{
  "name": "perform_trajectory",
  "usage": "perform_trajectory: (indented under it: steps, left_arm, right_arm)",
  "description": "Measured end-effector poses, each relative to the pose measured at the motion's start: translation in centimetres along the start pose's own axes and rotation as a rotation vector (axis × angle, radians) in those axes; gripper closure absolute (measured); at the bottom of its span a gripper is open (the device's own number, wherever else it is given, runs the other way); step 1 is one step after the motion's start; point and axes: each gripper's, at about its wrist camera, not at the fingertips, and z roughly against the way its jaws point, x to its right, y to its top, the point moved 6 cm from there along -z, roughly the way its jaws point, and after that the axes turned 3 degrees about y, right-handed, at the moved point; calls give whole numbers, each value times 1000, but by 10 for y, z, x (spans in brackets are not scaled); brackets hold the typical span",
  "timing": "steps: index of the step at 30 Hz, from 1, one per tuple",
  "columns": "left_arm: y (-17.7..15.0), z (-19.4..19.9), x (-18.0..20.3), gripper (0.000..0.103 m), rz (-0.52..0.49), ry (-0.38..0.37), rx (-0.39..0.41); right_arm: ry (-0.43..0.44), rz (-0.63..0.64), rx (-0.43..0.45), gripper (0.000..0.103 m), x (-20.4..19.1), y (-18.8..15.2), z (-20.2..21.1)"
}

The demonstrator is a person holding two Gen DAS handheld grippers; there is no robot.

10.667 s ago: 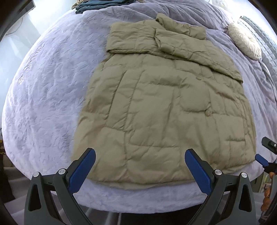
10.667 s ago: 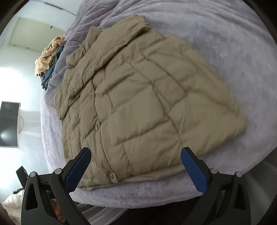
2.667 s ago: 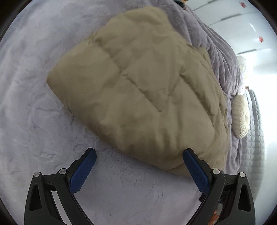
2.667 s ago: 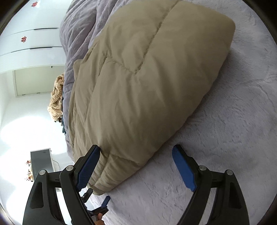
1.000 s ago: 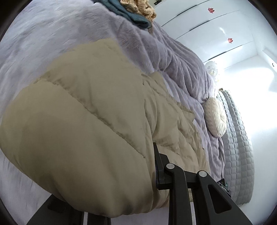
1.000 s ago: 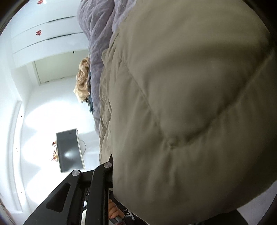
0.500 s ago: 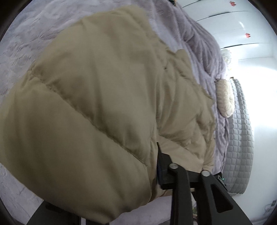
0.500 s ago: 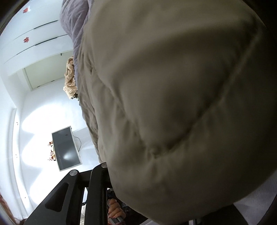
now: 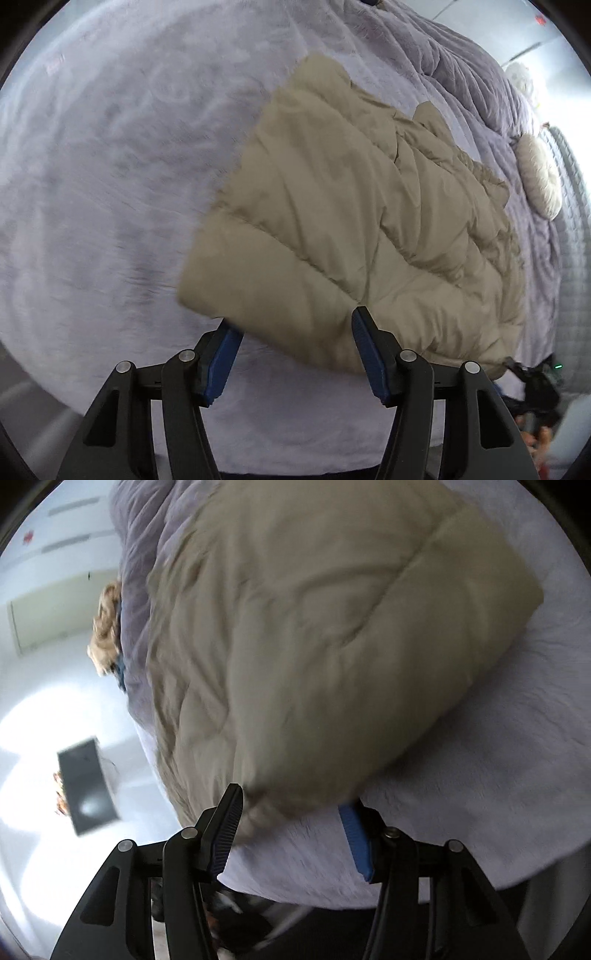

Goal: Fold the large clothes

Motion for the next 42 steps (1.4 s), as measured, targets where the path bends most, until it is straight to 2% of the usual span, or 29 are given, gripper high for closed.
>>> perform_trajectory:
  steps: [4,10,16,19,22,23,24,25,32,33,35,42]
  left_arm:
    - [2,22,-6,41,-7,52,50]
    - [10,37,12,41,-56,77,97]
    - [13,36,32,41,-109,67,77]
    - [11,31,38,41,-159,96,53]
    - [9,29,42,40,-182,83,37]
    - [9,28,43,23,-185,83,33]
    - [9,27,44,13,-187,85,32]
    - [10,28,45,6,-193,84,42]
    - [15,24,47,6,-237,90,35]
    - [16,24,46,6,-237,90,37]
    - [18,24,44,6,-232,89,42]
    - [28,20,33,6,-234,89,48]
  right_arm:
    - [-33,77,-46,45,-22,-20,5]
    - [-115,267,-64,45,-65,-50,-9]
    - [-224,389,-49,45,-99,-57,-14]
    - [-275,399,-48,45,-109,-59,-28]
    - [-324,402,-47,43,-116,-58,-45]
    - [-332,402,-44,40,-117,-59,-47]
    - [-336,399,-42,32,-118,-60,-48]
    - [-337,396,-39,31,-118,-60,-50]
    - [-374,370,-27,31,-121,-63,-63]
    - [-384,374,-18,29,-122,-63,-65]
    - [-405,382,1,16,-124,-63,-67]
    - [-480,389,74,16,-123,-62,-75]
